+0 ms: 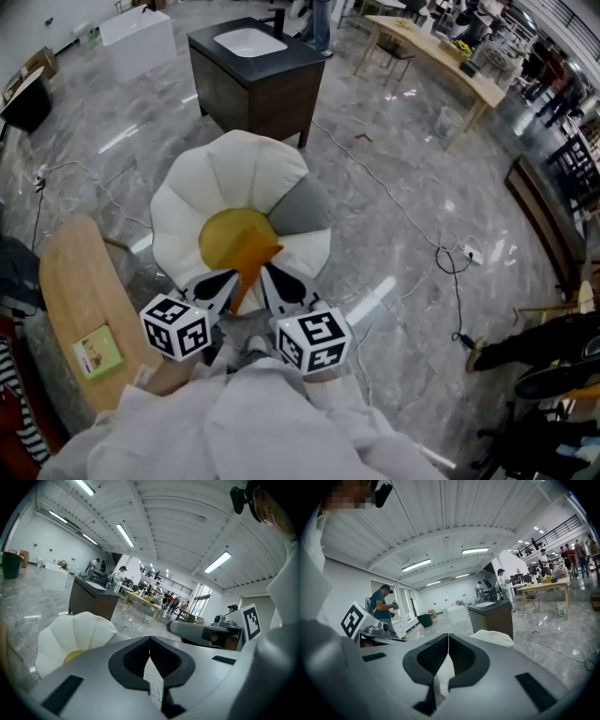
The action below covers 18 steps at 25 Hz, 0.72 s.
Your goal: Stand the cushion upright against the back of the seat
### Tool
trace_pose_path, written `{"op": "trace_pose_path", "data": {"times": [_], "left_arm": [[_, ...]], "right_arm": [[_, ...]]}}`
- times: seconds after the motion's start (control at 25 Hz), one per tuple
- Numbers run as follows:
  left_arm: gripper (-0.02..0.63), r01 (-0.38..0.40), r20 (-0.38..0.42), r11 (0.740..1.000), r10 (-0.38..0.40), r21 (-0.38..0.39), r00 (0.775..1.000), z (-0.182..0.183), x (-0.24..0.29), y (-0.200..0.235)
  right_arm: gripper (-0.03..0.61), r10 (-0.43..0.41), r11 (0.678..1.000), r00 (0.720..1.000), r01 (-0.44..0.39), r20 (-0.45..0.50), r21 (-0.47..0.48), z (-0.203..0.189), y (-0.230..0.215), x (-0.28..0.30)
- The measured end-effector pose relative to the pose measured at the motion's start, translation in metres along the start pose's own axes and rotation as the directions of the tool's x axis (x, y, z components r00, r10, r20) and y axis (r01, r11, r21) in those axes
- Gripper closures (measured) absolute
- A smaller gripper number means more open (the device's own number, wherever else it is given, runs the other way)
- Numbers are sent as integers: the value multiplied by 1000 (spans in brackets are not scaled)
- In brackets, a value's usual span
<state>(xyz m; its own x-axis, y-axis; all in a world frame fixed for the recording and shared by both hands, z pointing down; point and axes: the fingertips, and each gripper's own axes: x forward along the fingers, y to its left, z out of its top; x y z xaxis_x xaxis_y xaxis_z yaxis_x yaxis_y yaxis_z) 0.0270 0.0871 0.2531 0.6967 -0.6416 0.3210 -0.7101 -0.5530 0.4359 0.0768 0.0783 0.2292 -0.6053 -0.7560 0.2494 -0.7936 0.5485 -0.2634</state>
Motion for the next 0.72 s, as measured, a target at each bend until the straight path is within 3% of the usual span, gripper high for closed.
{"op": "trace_pose_path", "data": {"times": [0.24,0.72], "left_arm": [[606,-25,-11,999,24,-25,1000,3,12,11],[606,-2,-7,999,1,-50,1000,13,30,17]], "right_arm": [[565,15,1000,1000,-14,-28,17,-5,-12,10],[565,-13,1000,998,14,-67,14,-4,-28,26]]}}
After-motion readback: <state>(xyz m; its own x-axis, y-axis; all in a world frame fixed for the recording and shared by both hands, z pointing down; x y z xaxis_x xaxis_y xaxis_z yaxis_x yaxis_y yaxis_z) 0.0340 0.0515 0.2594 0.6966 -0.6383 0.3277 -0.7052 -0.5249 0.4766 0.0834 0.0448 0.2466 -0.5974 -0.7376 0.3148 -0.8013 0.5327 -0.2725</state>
